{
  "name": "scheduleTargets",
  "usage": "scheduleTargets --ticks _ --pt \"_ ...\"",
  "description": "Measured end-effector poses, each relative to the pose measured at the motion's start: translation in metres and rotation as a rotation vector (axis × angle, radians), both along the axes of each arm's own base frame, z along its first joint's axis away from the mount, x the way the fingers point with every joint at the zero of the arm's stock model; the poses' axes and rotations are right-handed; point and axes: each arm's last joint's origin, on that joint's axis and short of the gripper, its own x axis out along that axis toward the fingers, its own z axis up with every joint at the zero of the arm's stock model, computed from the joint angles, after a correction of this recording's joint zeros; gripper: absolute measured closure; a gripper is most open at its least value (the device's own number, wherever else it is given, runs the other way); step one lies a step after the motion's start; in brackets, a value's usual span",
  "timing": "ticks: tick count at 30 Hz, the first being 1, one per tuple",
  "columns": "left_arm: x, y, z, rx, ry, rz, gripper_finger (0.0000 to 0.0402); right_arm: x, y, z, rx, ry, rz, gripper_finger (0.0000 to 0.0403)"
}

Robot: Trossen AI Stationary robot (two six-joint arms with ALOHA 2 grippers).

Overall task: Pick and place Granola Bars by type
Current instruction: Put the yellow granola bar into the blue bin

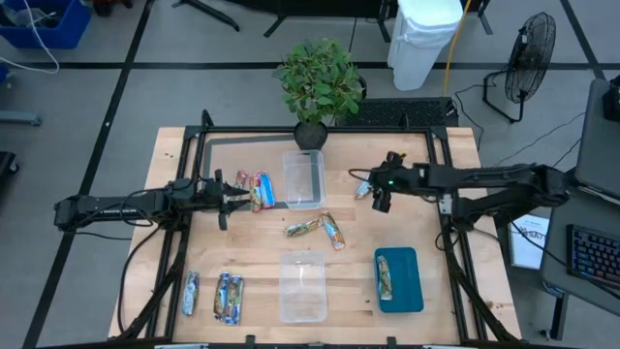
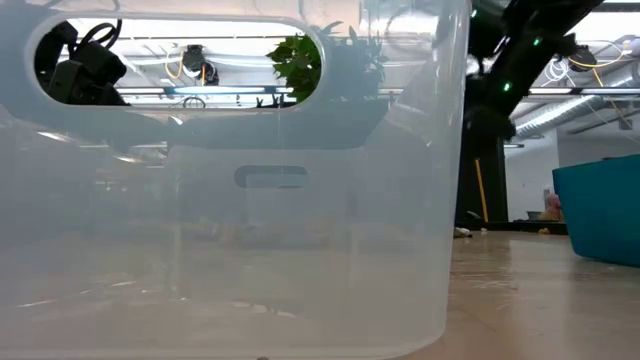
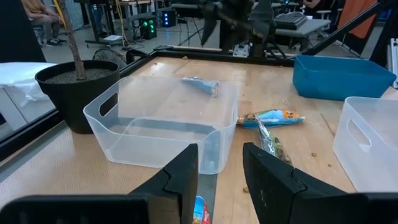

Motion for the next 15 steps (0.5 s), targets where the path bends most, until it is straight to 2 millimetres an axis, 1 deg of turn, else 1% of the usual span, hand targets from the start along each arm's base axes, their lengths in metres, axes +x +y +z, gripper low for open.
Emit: scheduleTargets --ticks 5,15 --pt "0.000 0.000 0.000 0.000 0.001 0.000 0.0270 0.012 -0.001 -0.018 0.046 0.047 0.040 0.0175" --pt "0.000 0.000 0.000 0.000 0.000 -0.001 0.0270 0.027 0.000 -0.035 0.133 0.037 0.066 0.0176"
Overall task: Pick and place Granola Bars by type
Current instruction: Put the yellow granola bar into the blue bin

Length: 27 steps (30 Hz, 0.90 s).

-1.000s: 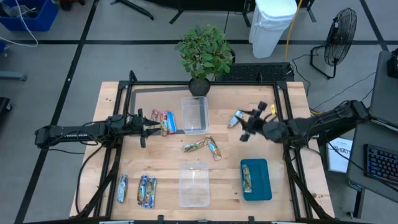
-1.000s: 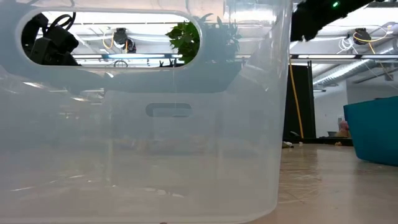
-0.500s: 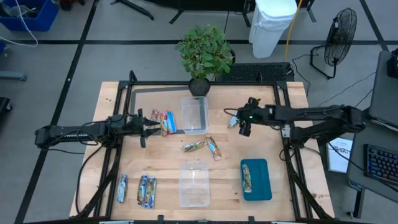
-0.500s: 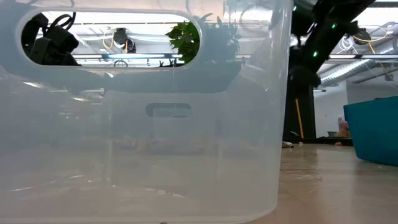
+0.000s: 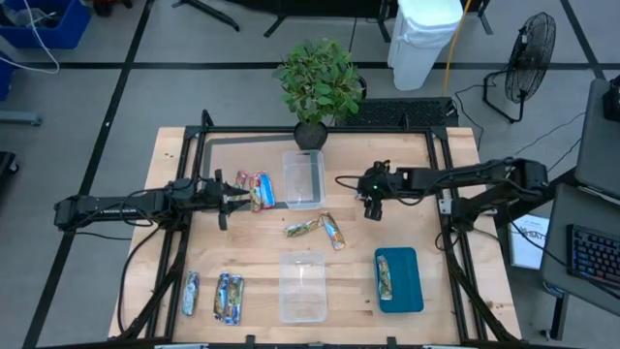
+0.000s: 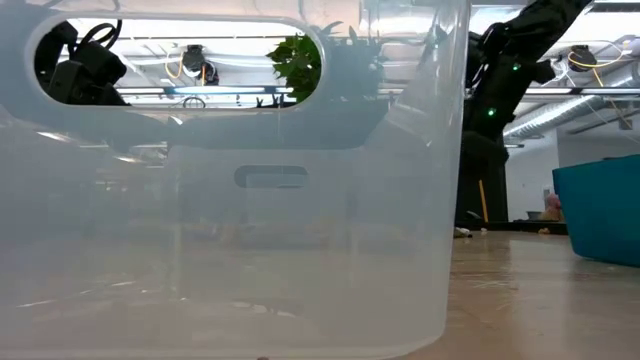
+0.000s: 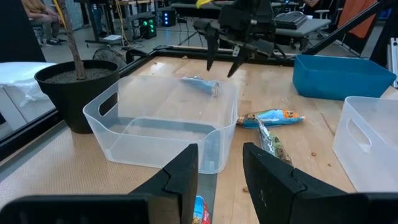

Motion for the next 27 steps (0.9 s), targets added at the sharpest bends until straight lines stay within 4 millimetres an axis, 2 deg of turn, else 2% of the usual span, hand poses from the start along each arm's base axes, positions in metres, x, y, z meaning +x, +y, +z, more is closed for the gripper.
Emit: scheduleTargets --ticks 15,27 --pt "0.000 0.000 0.000 0.000 0.002 0.001 0.0270 0.007 -0.001 -0.022 0.009 0.073 -0.002 0.0179" --pt "0.000 0.000 0.000 0.000 0.000 0.001 0.0270 0.007 -0.001 -0.023 0.008 0.078 -0.012 0.0187"
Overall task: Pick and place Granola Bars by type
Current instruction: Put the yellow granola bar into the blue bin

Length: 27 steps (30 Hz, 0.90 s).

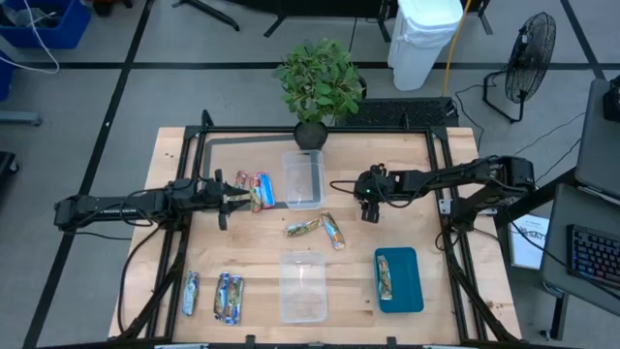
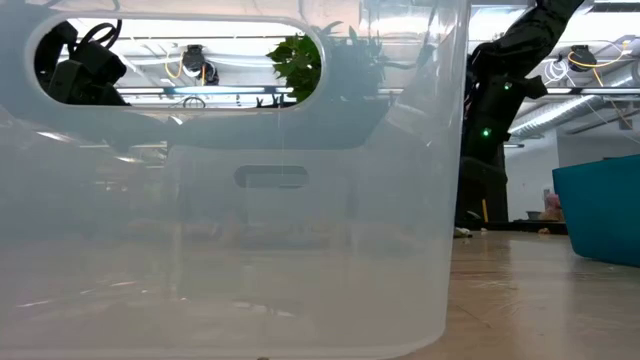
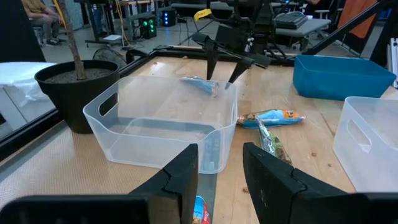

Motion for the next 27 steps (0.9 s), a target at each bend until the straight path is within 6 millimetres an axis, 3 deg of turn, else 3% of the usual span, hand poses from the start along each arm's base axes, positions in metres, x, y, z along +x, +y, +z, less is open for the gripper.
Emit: scheduleTargets --ticks 21,27 --pt "0.0000 0.0000 0.0000 0.000 0.000 0.000 0.0270 -0.0002 0.0000 0.0000 0.003 0.001 0.001 0.0386" --pt "0.0000 0.0000 0.0000 0.000 0.000 0.000 0.0270 -0.0009 0.0002 -0.0004 0.006 0.009 0.005 0.0401"
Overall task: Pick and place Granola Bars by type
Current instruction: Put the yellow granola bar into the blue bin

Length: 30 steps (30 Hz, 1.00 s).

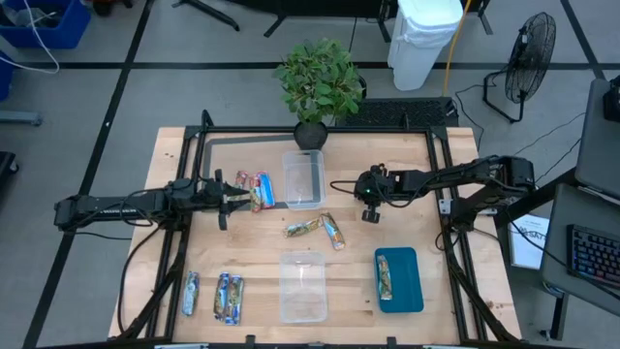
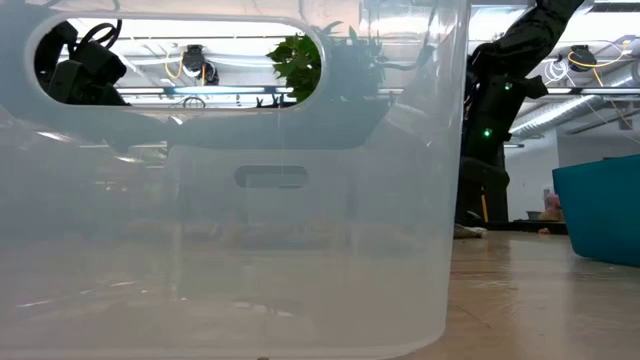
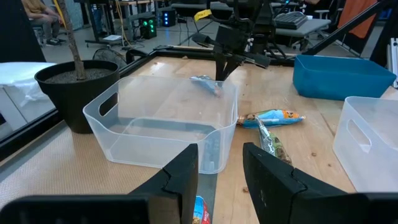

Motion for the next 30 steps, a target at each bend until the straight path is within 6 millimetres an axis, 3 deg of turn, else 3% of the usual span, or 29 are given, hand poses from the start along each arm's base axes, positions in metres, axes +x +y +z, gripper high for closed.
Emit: scheduleTargets --ticks 11,21,30 --pt "0.000 0.000 0.000 0.000 0.000 0.001 0.0270 -0.001 0.002 0.009 -0.008 -0.044 0.006 0.0402" --pt "0.000 0.000 0.000 0.000 -0.001 0.001 0.0270 -0.014 0.020 0.056 -0.025 -0.256 0.047 0.0403" --pt "0.000 0.000 0.000 0.000 0.000 0.000 0.0270 -0.037 0.050 0.100 0.035 -0.492 0.096 0.0403"
